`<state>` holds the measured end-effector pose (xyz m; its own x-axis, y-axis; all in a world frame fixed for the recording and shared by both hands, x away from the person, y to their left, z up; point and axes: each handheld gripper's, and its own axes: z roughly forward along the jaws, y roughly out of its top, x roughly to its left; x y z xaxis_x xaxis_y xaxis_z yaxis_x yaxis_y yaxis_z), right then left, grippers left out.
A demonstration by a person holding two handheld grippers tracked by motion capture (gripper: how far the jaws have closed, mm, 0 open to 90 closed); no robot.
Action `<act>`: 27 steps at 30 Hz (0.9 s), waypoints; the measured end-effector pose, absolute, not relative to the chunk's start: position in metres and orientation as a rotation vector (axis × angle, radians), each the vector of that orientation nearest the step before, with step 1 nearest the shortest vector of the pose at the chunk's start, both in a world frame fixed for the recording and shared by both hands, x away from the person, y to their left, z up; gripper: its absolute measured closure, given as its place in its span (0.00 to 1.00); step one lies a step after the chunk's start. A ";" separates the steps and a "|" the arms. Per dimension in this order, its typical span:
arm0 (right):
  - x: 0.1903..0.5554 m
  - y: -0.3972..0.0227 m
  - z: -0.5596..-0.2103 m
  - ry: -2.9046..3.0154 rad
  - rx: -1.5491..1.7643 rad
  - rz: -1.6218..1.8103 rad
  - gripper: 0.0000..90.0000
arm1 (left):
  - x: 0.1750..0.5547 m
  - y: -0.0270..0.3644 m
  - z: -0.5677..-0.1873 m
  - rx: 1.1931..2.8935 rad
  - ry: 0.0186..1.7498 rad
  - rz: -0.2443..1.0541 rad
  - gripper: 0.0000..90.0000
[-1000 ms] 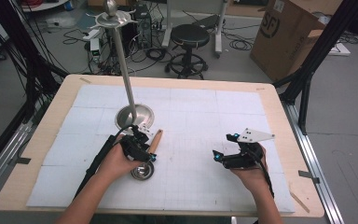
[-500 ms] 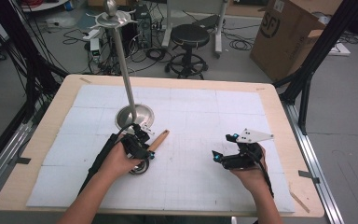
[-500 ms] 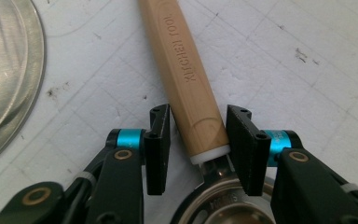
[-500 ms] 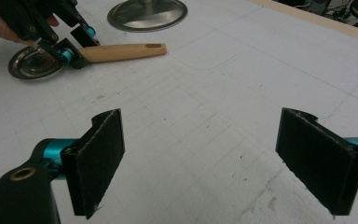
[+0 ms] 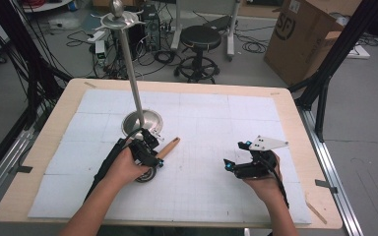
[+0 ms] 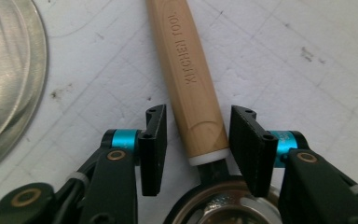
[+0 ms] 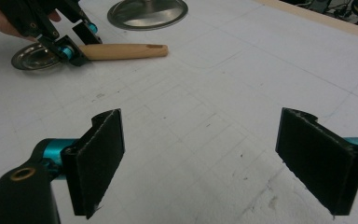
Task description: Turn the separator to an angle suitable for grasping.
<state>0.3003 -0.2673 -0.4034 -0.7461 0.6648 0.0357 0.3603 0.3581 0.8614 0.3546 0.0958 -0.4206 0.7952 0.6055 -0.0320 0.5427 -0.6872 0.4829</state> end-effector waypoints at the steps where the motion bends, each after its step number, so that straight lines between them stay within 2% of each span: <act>1: 0.300 -0.267 -0.403 2.305 0.906 1.339 0.16 | 0.356 0.095 -0.421 2.514 0.847 0.175 0.65; 4: 0.300 -0.267 -0.404 2.307 0.904 1.335 0.16 | 0.358 0.093 -0.420 2.556 0.782 0.180 0.66; 9: 0.300 -0.265 -0.404 2.309 0.893 1.334 0.16 | 0.362 0.095 -0.420 2.555 0.778 0.145 0.67; 14: 0.300 -0.263 -0.404 2.318 0.882 1.320 0.16 | 0.361 0.095 -0.420 2.556 0.752 0.177 0.76; 20: 0.301 -0.265 -0.404 2.313 0.893 1.324 0.16 | 0.363 0.098 -0.420 2.553 0.722 0.163 0.77; 27: 0.300 -0.266 -0.405 2.312 0.901 1.322 0.16 | 0.358 0.097 -0.418 2.559 0.684 0.204 0.77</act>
